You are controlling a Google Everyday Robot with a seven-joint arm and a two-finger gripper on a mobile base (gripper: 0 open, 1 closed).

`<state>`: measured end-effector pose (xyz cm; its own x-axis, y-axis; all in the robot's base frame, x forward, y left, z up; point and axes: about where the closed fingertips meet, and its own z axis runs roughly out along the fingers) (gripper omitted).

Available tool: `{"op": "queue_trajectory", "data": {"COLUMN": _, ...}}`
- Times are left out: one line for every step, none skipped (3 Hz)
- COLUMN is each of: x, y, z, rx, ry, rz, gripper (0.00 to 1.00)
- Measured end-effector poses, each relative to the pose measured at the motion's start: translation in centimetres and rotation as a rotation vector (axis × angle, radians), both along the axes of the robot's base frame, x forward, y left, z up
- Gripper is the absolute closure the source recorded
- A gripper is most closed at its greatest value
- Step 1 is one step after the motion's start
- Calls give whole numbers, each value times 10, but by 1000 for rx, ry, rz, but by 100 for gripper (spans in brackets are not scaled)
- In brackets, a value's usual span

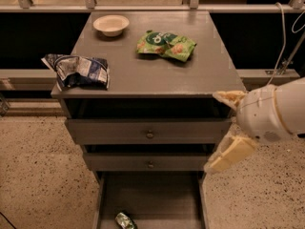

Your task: Pick green can from bottom drawer and place on counter

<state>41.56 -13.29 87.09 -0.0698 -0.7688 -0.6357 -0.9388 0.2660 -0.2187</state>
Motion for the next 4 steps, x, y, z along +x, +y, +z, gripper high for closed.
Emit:
{"op": "queue_trajectory", "data": {"x": -16, "y": 27, "z": -65, "rx": 160, "ry": 2, "rz": -20, "gripper": 0}}
{"op": "queue_trajectory", "data": {"x": -30, "y": 50, "z": -138, "rx": 365, "ry": 24, "rz": -91, "gripper": 0}}
{"op": "queue_trajectory", "data": {"x": -16, "y": 68, "z": -142, "rx": 446, "ry": -9, "rz": -101, "gripper": 0}}
{"op": "queue_trajectory", "data": {"x": -17, "y": 75, "z": -152, "rx": 455, "ry": 6, "rz": -76, "gripper": 0}}
